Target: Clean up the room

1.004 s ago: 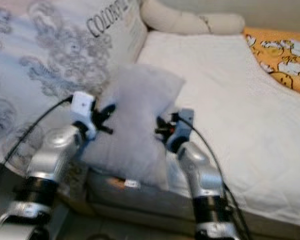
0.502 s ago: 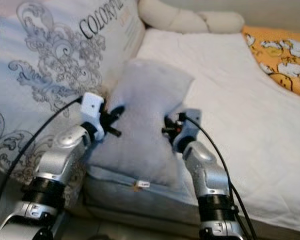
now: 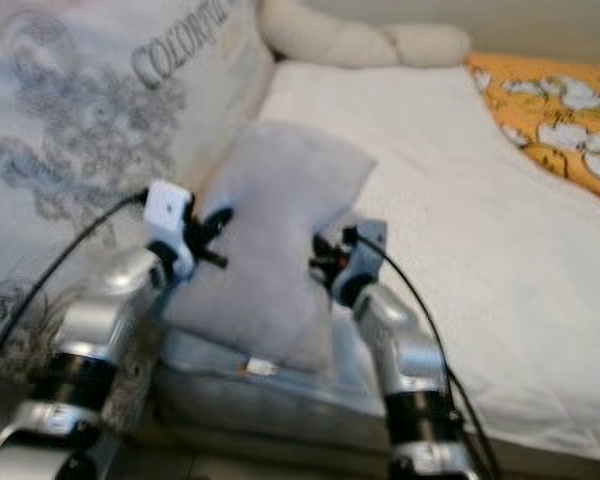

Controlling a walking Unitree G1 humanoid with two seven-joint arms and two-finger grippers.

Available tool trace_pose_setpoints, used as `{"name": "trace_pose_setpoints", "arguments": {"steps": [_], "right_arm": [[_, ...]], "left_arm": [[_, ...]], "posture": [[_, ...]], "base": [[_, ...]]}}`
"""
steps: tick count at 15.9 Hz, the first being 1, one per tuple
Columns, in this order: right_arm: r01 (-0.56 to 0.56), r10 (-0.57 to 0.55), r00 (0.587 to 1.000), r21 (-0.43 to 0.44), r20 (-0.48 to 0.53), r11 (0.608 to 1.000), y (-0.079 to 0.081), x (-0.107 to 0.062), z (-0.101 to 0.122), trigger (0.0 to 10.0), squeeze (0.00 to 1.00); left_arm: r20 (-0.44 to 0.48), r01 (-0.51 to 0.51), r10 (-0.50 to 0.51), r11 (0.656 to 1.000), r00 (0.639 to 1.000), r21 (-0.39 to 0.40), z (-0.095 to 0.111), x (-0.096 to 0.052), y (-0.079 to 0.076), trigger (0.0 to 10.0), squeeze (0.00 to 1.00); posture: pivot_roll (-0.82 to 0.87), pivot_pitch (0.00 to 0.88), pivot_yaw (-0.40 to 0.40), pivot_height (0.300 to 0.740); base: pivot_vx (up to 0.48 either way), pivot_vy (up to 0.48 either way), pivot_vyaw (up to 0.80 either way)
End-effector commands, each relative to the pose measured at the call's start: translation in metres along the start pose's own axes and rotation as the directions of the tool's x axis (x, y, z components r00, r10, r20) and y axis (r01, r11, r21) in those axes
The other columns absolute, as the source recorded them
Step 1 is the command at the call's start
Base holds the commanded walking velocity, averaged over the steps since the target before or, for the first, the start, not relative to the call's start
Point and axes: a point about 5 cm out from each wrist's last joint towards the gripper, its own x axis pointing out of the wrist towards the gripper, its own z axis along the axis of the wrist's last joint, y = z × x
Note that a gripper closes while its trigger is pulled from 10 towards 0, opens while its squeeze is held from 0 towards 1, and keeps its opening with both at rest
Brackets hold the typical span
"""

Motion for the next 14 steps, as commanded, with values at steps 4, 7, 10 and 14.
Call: {"name": "trace_pose_setpoints", "arguments": {"steps": [4, 7, 10, 14], "right_arm": [[-0.037, 0.037, 0.999, -0.007, 0.019, 0.999, 0.009, 0.0042, 0.0054, 10.0, 0.0], [-0.041, 0.041, 0.999, -0.008, 0.019, 0.999, 0.0095, 0.0045, 0.0053, 10.0, 0.0], [-0.042, 0.042, 0.999, -0.006, 0.022, 0.999, 0.01, 0.0047, 0.0054, 10.0, 0.0], [-0.042, 0.042, 0.999, -0.005, 0.025, 0.999, 0.0098, 0.0054, 0.0058, 10.0, 0.0]], "left_arm": [[0.027, 0.002, -0.002, 1.0, 1.0, 0.014, 0.0077, 0.0, 0.0001, 10.0, 0.0], [0.025, 0.001, -0.001, 1.0, 1.0, 0.015, 0.0076, -0.0001, 0.0005, 10.0, 0.0], [0.026, -0.001, 0.001, 1.0, 1.0, 0.013, 0.0081, 0.0001, 0.0008, 10.0, 0.0], [0.023, 0.002, -0.003, 1.0, 1.0, 0.018, 0.0085, 0.0007, 0.0008, 10.0, 0.0]], "posture": [[0.09, 0.0, 0.02, 0.74], [0.09, 0.0, 0.021, 0.74], [0.09, 0.0, 0.024, 0.74], [0.09, 0.0, 0.024, 0.74]], "base": [[0.275, 0.0, 0.0], [0.274, 0.0, 0.0], [0.274, 0.0, 0.0], [0.273, 0.0, 0.0]]}}
